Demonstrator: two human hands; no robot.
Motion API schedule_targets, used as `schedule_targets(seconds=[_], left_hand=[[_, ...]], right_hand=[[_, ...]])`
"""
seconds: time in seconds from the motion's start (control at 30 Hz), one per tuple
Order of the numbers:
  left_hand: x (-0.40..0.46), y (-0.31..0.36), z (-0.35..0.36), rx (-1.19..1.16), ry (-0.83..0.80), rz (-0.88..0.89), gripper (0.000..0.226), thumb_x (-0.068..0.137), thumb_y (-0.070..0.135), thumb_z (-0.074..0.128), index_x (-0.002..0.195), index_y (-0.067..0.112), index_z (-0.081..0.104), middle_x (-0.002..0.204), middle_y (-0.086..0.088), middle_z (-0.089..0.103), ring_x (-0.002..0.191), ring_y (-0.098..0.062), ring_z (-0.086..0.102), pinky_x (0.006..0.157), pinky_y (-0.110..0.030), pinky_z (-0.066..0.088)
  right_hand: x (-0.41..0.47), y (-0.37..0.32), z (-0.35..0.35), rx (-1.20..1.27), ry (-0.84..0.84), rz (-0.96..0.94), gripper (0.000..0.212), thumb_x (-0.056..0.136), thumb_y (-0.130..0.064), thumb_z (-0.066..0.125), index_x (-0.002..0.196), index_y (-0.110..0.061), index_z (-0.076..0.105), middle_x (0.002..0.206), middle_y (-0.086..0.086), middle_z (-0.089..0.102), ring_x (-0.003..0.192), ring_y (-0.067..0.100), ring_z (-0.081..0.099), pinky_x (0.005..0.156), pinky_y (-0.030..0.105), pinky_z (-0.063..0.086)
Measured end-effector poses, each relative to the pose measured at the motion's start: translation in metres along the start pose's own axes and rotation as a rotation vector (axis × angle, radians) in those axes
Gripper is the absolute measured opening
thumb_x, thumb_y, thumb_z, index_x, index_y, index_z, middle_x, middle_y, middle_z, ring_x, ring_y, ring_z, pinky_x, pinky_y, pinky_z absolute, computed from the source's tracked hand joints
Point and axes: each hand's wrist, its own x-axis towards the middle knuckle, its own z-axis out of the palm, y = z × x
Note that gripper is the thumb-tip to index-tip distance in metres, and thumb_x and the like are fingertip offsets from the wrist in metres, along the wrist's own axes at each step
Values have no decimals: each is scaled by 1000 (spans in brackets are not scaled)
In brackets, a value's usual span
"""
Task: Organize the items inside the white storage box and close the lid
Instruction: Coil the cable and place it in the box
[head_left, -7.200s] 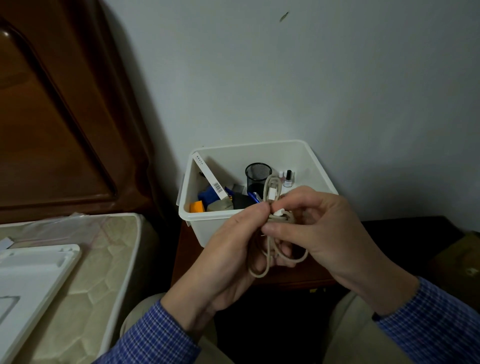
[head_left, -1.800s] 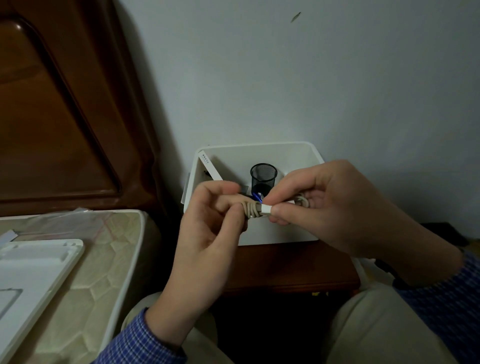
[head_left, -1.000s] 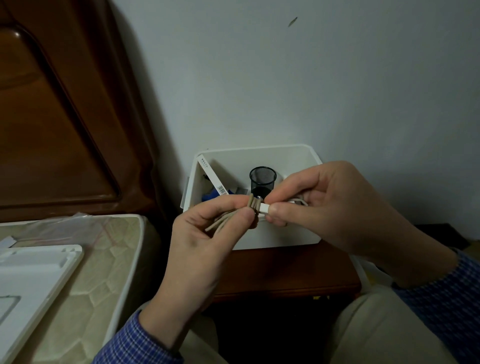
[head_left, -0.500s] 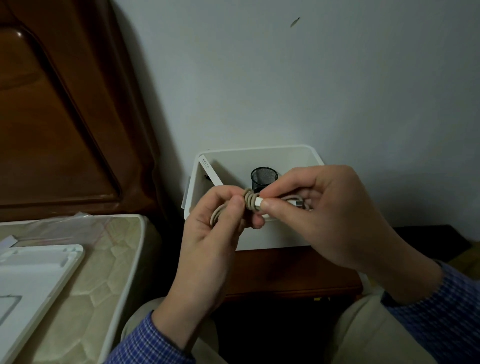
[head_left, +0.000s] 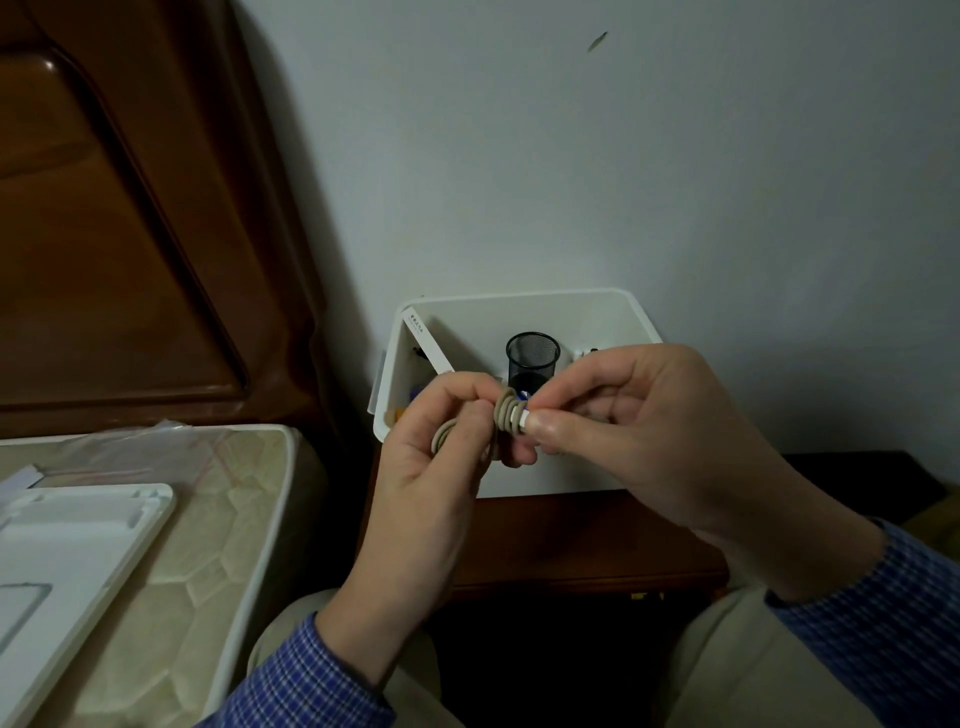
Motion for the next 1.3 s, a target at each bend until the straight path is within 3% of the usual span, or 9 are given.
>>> schedule_targets(seconds=[0.23,0.37,0.47,0.57,0.67,0.87,1.1,1.23,1.3], left_hand=[[-2,4,2,46,28,4,16,95,25,57,99,13,66,82,-14,64,78,-24,59,76,-35,48],[1,7,2,37,40,22,20,96,19,58,102,0,64,80,-17,66,76,-25,62,77,-33,52],[4,10,2,79,36,13,21,96,13,54,100,-5,63,76,-18,66,73,-24,63,74,-32,53],[5,15,4,167,14,28,13,99,7,53,93,0,61,71,-10,65,67,-13,61,66,-19,49],[5,18,5,266,2,59,13,99,10,53,89,9,61,72,-1,63,67,-9,58,64,-17,47],[3,18,9,319,55,77,16,100,16,45,87,18,54,66,-7,65,62,-18,64,61,-26,51],[2,20,12,346,157,22,20,98,24,42,79,27,48,63,-8,61,42,-27,54,43,-29,43],[6,30,5,296,43,-79,11,95,29,47,89,20,50,69,-10,60,44,-37,49,43,-31,43],[9,38,-1,334,-66,-85,20,93,36,54,102,19,53,75,-8,61,47,-40,51,46,-32,45]], right_hand=[[2,-3,1,-211,31,-129,15,82,-1,77,82,-15,77,75,-3,76,67,5,73,65,10,53],[3,-1,1,-127,63,-127,17,81,-3,80,84,-19,76,75,-2,76,70,8,74,68,14,55],[4,4,1,-90,64,-127,22,81,-2,79,99,-14,75,79,-1,75,74,10,74,74,16,56],[2,8,2,-245,27,-174,29,83,-15,78,111,-23,73,90,-5,69,85,13,72,80,20,55],[1,9,5,-380,78,-223,29,78,-27,82,105,-30,73,99,-8,62,92,14,65,80,14,48],[-3,11,7,-354,47,-269,14,88,-17,74,99,-20,66,81,-11,70,79,8,71,72,19,53],[-4,10,6,-354,86,-261,15,84,-18,76,97,-20,69,85,-11,73,83,4,71,75,12,50],[-5,9,3,-317,72,-232,19,84,-12,79,97,-22,69,85,-13,73,81,3,70,72,8,48],[-5,9,2,-299,53,-218,18,84,-13,78,97,-21,68,85,-12,73,81,4,71,72,9,49]])
